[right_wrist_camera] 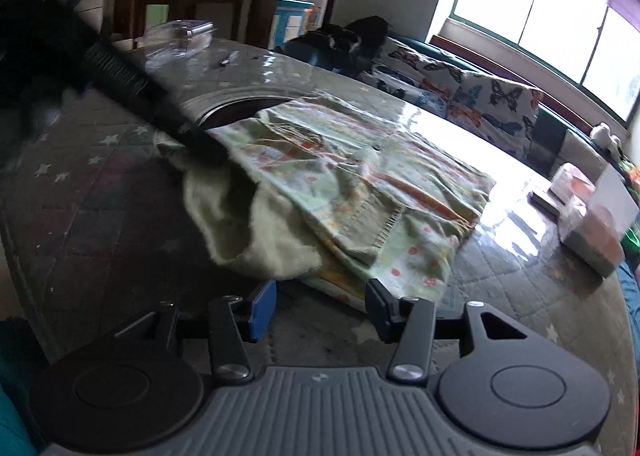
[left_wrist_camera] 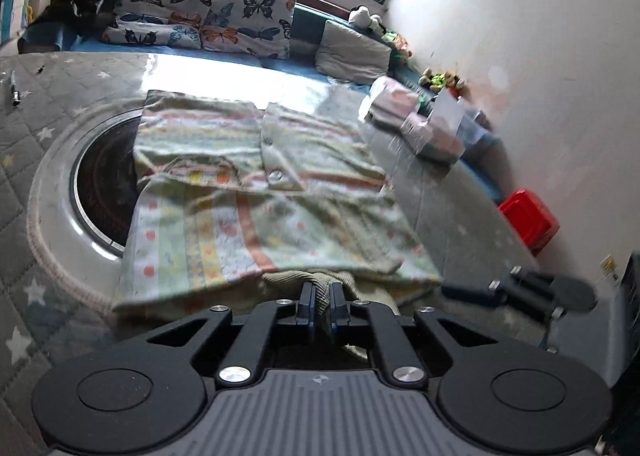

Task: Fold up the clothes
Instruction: 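Grasp the hem with the left gripper and fold it up over the body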

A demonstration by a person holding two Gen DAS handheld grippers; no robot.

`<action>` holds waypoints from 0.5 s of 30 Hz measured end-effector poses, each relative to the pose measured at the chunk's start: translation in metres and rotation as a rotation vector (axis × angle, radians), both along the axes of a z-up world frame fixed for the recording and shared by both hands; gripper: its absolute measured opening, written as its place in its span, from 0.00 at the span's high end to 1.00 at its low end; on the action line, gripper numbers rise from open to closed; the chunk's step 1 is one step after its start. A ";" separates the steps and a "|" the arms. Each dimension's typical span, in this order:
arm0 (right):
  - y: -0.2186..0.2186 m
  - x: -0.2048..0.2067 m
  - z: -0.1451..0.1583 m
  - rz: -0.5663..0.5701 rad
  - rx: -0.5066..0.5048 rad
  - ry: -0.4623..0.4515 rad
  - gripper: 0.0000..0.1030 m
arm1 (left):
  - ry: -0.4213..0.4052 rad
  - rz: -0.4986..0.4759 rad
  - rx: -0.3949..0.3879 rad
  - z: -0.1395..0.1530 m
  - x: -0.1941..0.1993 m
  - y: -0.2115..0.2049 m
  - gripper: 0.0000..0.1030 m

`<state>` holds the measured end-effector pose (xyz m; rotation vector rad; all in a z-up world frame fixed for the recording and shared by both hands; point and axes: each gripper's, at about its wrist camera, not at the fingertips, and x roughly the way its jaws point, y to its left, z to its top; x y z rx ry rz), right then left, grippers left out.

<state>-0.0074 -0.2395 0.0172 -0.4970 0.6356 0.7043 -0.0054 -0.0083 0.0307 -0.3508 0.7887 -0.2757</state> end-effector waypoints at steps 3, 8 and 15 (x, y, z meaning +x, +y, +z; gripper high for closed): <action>0.004 0.002 -0.002 0.010 -0.004 -0.017 0.48 | 0.000 -0.003 -0.002 0.006 0.010 0.002 0.93; 0.010 0.011 -0.005 0.060 0.005 -0.041 0.44 | 0.023 -0.003 -0.017 0.010 0.025 0.007 0.93; 0.023 0.032 -0.007 0.086 0.032 -0.017 0.49 | 0.044 -0.003 -0.031 0.010 0.044 0.011 0.93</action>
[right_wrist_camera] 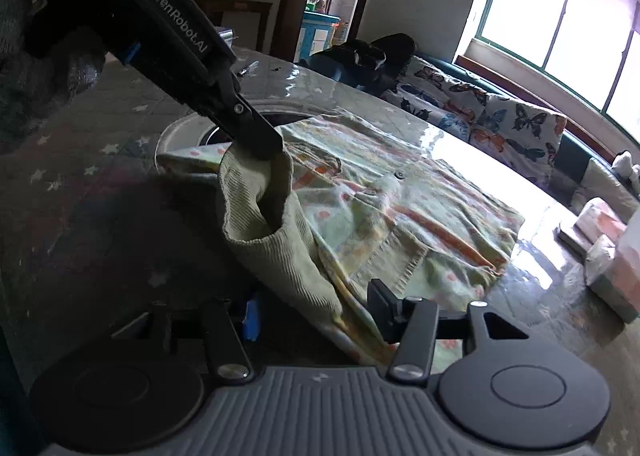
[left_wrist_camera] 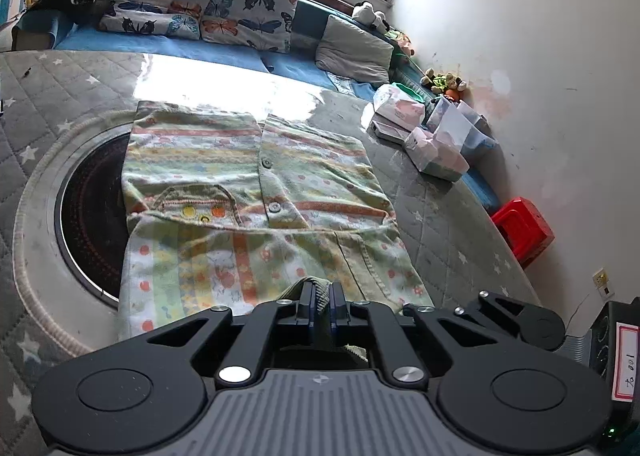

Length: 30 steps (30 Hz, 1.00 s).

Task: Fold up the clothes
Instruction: 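Grasp the hem with the left gripper and fold it up over the body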

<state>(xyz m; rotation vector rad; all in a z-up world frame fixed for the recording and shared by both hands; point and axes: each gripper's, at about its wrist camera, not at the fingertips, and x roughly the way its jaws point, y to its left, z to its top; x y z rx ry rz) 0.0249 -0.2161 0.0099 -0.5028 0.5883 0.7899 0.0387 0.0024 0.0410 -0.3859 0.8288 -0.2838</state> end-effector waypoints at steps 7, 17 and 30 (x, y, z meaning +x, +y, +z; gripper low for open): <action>-0.004 0.030 0.005 -0.042 0.105 0.141 0.75 | 0.014 0.001 -0.008 -0.004 0.003 0.011 0.90; -0.013 0.049 0.019 -0.080 0.186 0.216 0.84 | -0.090 -0.028 0.191 -0.008 -0.042 0.025 0.44; -0.013 0.044 0.029 -0.107 0.218 0.194 0.94 | -0.229 -0.179 0.625 -0.043 -0.055 -0.008 0.68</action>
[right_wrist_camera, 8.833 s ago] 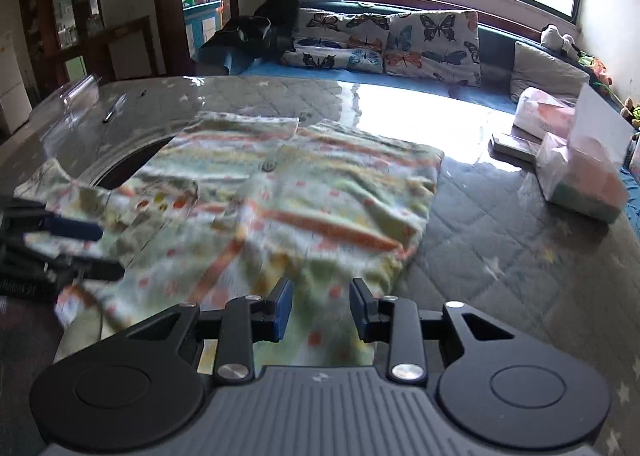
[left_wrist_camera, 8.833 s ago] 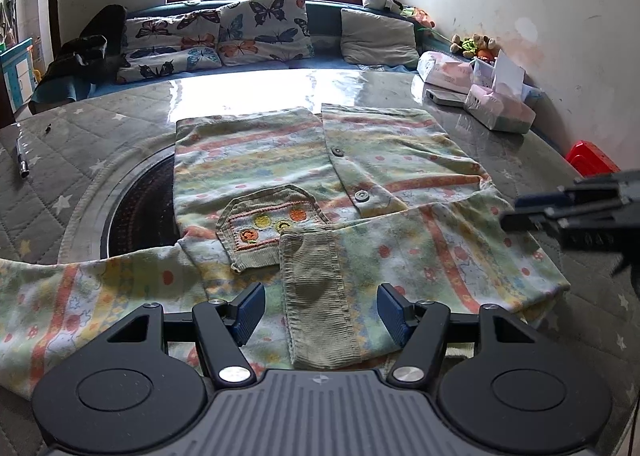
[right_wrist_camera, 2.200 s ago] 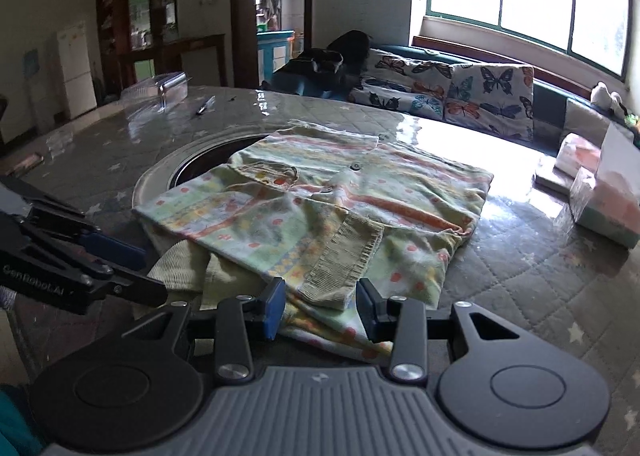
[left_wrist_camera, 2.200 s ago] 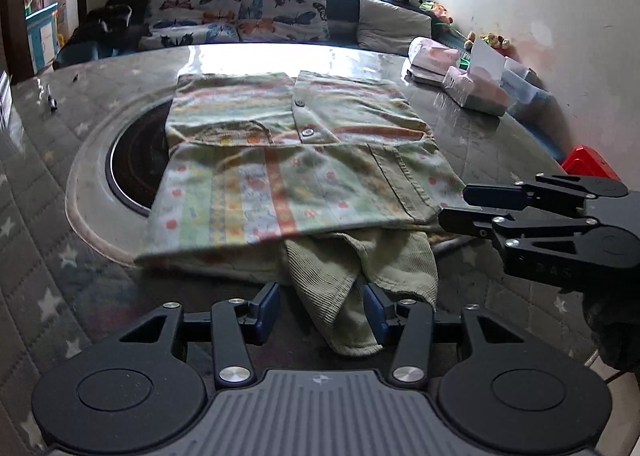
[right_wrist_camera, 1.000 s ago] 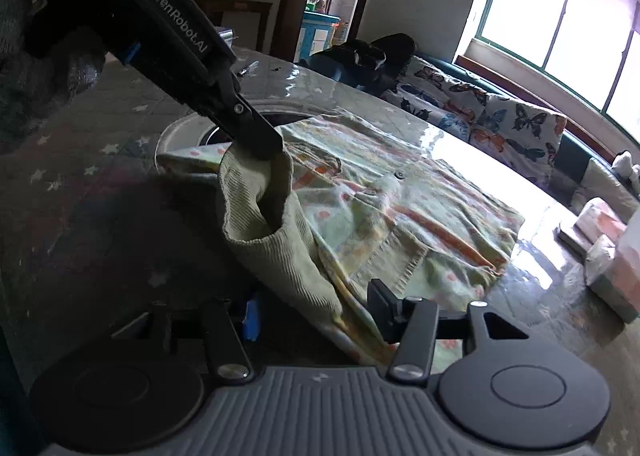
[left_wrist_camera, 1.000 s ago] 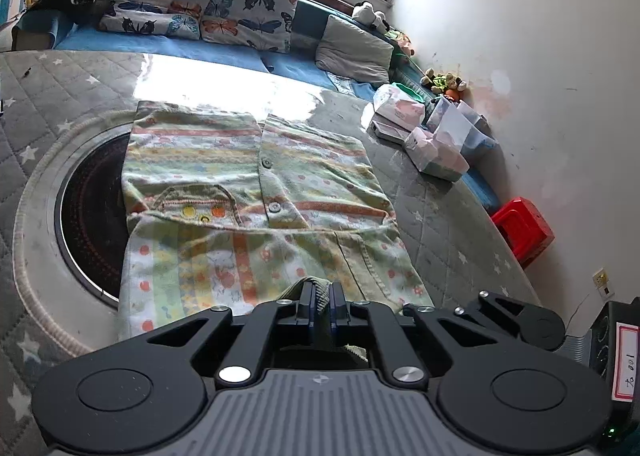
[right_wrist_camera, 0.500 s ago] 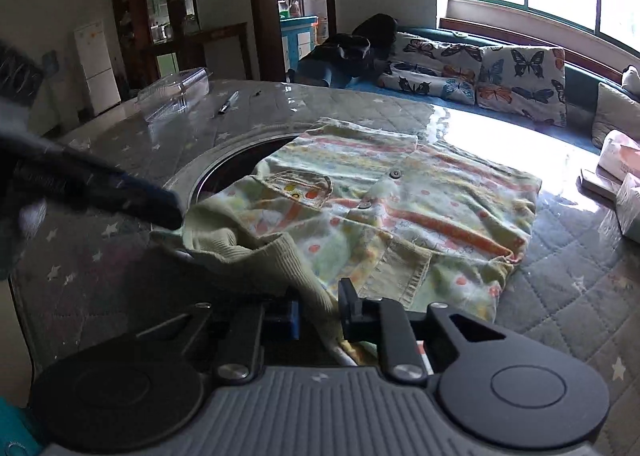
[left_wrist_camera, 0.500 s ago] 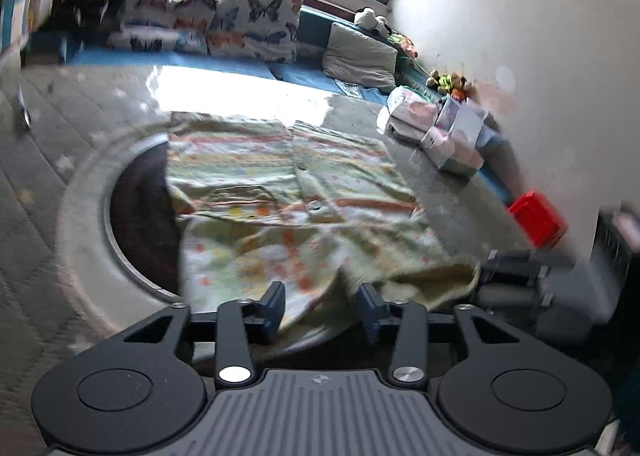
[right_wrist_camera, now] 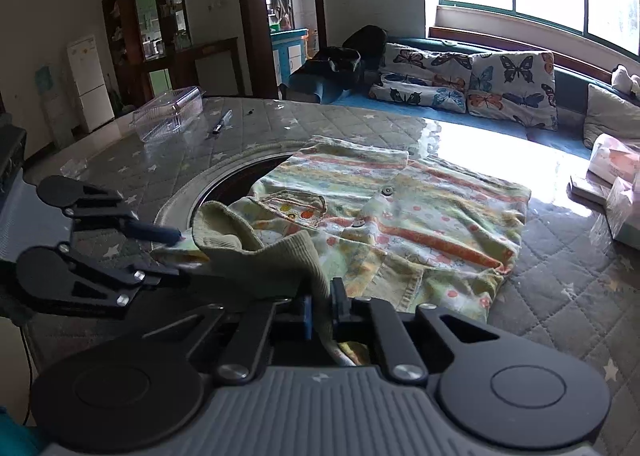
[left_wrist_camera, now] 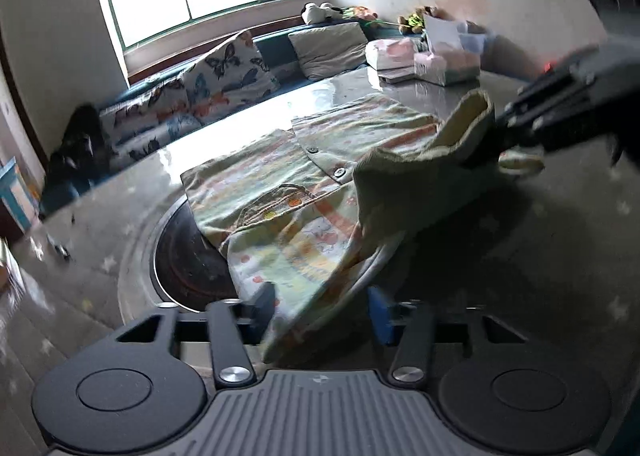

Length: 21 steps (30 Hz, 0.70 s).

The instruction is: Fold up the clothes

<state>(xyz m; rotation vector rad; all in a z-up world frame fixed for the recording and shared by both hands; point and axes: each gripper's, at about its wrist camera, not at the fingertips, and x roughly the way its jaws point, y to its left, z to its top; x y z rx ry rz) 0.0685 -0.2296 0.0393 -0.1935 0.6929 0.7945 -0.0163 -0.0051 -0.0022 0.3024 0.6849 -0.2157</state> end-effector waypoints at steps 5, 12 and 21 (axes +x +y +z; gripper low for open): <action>-0.001 -0.007 -0.001 0.003 0.007 -0.009 0.96 | -0.040 -0.004 0.002 0.002 -0.006 0.003 0.93; -0.014 -0.030 0.018 0.016 0.034 -0.045 0.97 | -0.090 -0.030 -0.064 0.030 -0.034 0.007 0.99; -0.031 -0.076 0.039 0.056 0.034 -0.083 0.99 | -0.079 -0.071 -0.063 0.034 -0.076 0.003 0.95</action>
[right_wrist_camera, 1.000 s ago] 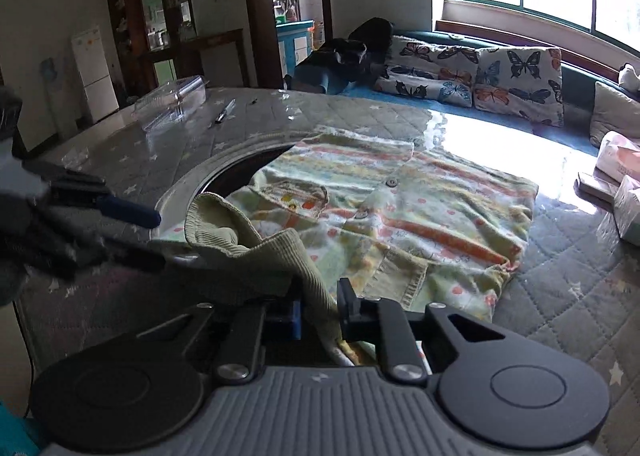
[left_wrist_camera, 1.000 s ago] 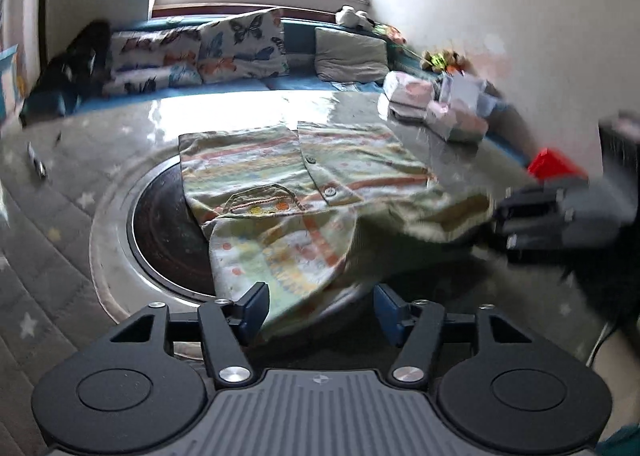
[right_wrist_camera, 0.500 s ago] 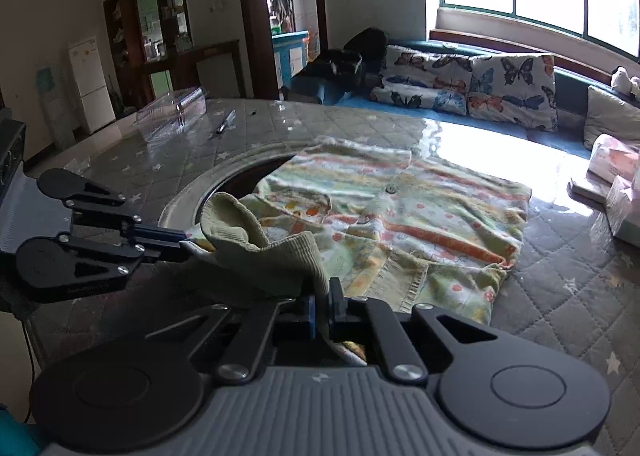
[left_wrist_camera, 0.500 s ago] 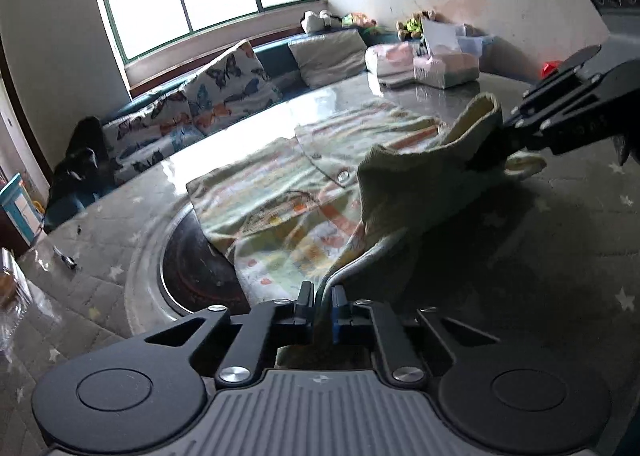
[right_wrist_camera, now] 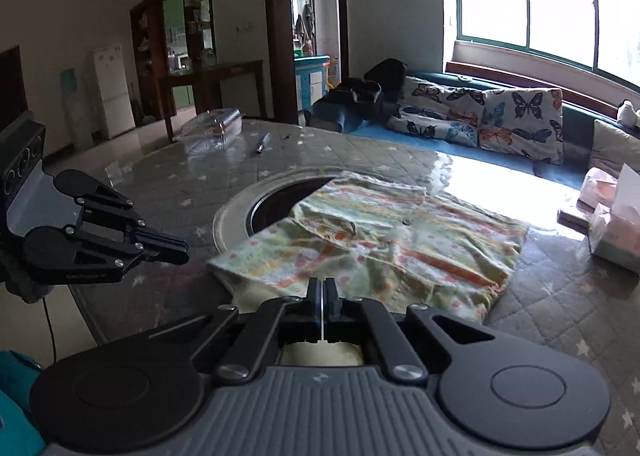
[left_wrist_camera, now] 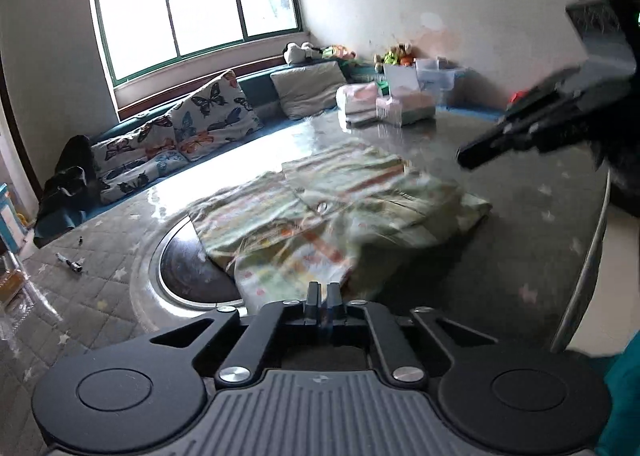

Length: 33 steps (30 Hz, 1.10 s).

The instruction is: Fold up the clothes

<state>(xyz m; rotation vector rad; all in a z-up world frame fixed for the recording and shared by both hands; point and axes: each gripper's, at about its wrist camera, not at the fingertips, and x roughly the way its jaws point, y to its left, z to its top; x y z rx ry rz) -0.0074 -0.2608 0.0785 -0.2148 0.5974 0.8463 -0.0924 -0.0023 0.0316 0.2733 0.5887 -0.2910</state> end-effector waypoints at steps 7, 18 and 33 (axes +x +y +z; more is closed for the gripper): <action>-0.001 0.010 -0.017 -0.032 -0.053 0.057 0.94 | 0.068 -0.010 0.016 -0.021 0.011 -0.005 0.68; -0.009 0.025 -0.046 -0.079 -0.120 0.111 0.61 | -0.023 -0.155 0.199 -0.050 0.017 -0.052 0.47; -0.016 0.028 -0.051 -0.052 -0.179 0.081 0.48 | -0.108 -0.289 0.112 -0.036 0.042 -0.063 0.93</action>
